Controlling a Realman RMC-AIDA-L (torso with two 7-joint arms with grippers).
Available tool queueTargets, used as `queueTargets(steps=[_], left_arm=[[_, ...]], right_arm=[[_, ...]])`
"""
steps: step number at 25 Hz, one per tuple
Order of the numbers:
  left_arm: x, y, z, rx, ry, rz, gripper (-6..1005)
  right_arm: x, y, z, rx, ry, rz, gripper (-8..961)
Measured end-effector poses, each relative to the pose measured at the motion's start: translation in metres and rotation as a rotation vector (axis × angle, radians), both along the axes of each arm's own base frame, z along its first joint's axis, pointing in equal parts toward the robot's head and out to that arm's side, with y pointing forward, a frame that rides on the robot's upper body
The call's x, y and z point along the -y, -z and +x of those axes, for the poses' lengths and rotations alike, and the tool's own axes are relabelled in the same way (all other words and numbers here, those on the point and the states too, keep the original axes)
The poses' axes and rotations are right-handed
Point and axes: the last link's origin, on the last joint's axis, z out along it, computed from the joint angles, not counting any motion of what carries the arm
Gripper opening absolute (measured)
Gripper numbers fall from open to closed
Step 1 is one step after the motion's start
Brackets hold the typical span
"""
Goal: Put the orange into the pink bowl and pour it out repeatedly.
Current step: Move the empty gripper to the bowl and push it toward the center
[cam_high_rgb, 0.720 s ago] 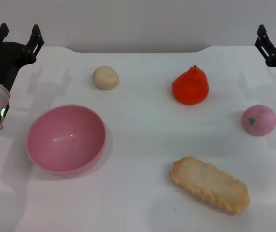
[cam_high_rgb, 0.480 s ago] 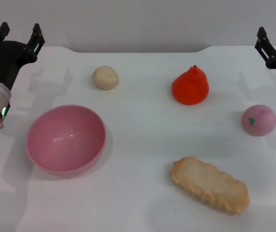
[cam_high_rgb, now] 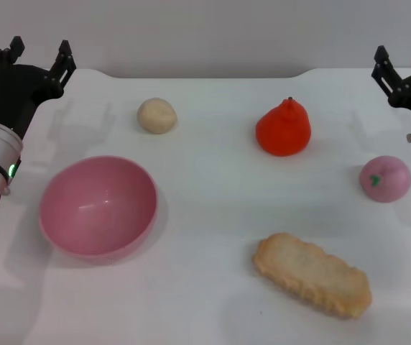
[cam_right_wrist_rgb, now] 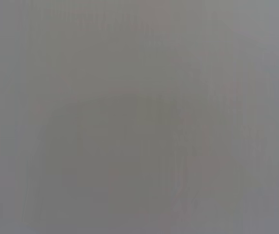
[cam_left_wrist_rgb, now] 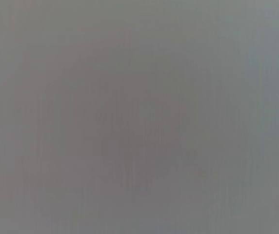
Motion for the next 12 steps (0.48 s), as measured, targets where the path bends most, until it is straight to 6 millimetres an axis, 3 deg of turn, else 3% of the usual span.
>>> queueTargets(steps=[5, 12], left_arm=[[-0.005, 0.002, 0.011, 0.025, -0.024, -0.067, 783], [-0.004, -0.045, 0.052, -0.01, -0.131, -0.214, 783]], right_arm=[[0.0, 0.005, 0.001, 0.004, 0.014, -0.026, 793], [0.0, 0.011, 0.001, -0.02, 0.027, -0.07, 788]])
